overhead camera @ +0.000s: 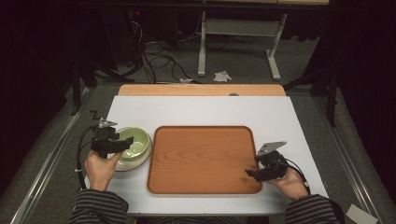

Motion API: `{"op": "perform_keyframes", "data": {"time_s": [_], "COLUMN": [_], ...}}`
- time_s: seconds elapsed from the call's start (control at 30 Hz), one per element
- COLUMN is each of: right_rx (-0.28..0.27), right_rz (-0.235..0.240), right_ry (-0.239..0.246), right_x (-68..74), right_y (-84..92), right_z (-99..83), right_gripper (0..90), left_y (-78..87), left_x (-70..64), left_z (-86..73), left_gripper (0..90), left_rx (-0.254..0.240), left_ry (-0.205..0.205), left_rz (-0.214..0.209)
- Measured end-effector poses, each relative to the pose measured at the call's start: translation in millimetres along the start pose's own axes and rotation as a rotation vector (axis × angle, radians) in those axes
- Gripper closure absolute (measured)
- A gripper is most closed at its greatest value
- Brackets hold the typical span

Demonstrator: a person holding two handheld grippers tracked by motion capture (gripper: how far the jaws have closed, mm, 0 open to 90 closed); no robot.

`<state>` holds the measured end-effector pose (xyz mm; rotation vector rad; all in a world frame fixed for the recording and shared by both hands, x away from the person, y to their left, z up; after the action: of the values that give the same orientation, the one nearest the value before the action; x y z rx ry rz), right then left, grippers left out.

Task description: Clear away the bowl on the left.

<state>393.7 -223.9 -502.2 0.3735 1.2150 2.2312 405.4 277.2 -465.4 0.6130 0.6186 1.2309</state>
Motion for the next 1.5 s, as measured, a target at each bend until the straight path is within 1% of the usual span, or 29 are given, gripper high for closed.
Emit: {"op": "perform_keyframes", "data": {"time_s": [0.13,0.23,0.3,0.43,0.5,0.6,0.73,0.77,0.8,0.87,0.97,1.07,1.2,1.23,1.3,1.33,1.37,1.4,1.5], "right_rx": [0.001,0.0,0.0,0.001,0.001,0.0,0.007,0.005,0.005,0.007,0.007,0.012,0.014,0.013,0.015,0.015,0.01,0.01,0.013], "right_rz": [0.001,0.004,0.004,0.004,0.005,0.005,0.005,0.004,0.004,0.006,0.006,0.005,0.004,0.006,0.004,0.005,0.01,0.01,0.007], "right_ry": [0.0,0.004,0.002,-0.001,0.001,0.001,0.002,0.0,-0.001,0.002,0.001,-0.001,0.004,0.005,0.005,0.005,0.005,0.005,0.002], "right_x": [0.5,0.5,0.4,0.4,0.6,0.6,0.1,0.2,0.1,0.4,0.8,0.3,0.5,0.6,0.9,1.0,0.8,0.8,0.8], "right_y": [-0.1,-0.1,-0.2,-0.3,-0.3,-0.2,-0.4,-0.3,-0.3,-0.4,-0.3,-0.8,-0.8,-0.9,-0.6,-0.6,-1.5,-1.5,-1.6], "right_z": [0.1,0.0,0.0,0.0,-0.2,-0.1,-0.4,-0.3,-0.3,-0.4,-0.4,-0.4,-0.5,-0.6,-0.5,-0.5,-0.3,-0.3,-0.5], "right_gripper": [35.5,35.5,35.5,35.5,35.5,35.5,35.5,35.5,35.5,35.5,35.5,35.5,35.5,35.5,35.5,35.5,35.4,35.4,35.5], "left_y": [-2.3,-3.6,-4.5,-5.7,-4.7,-2.4,-1.1,-1.0,-1.5,-2.4,-5.3,-10.5,-17.0,-18.6,-20.0,-21.7,-24.1,-24.1,-28.0], "left_x": [5.7,9.3,10.3,10.5,10.8,13.0,16.0,17.0,18.0,20.0,23.2,24.9,26.6,26.4,27.1,26.4,25.8,25.8,23.9], "left_z": [-1.3,-2.5,-2.8,-2.2,-2.2,-2.2,-1.8,-1.8,-2.4,-3.4,-5.3,-7.0,-9.2,-9.8,-10.6,-11.2,-11.8,-11.8,-12.3], "left_gripper": [41.0,41.2,42.2,42.7,42.6,42.4,42.3,42.3,42.3,42.3,42.6,44.2,47.0,47.7,49.7,50.4,52.2,53.2,54.8], "left_rx": [0.009,0.014,0.011,0.014,0.007,-0.005,-0.011,-0.009,-0.003,0.008,0.025,0.056,0.103,0.11,0.126,0.13,0.156,0.156,0.18], "left_ry": [0.027,0.048,0.061,0.061,0.063,0.071,0.081,0.08,0.084,0.09,0.108,0.116,0.116,0.125,0.12,0.126,0.114,0.114,0.109], "left_rz": [0.008,0.005,-0.012,-0.01,-0.002,-0.002,0.006,0.015,0.027,0.035,0.037,0.037,0.05,0.047,0.044,0.041,0.039,0.039,0.035]}}
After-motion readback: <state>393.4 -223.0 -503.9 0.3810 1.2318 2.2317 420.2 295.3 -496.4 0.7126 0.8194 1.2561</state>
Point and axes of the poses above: each handheld gripper's, and its own axes: y roughly backward along the jaws, z roughly out of its top, x roughly to its left, the point moved 3 cm from there along -y, roughly forward along the jaws, and after that the axes turned 1 degree about y, right-handed, at the moved point
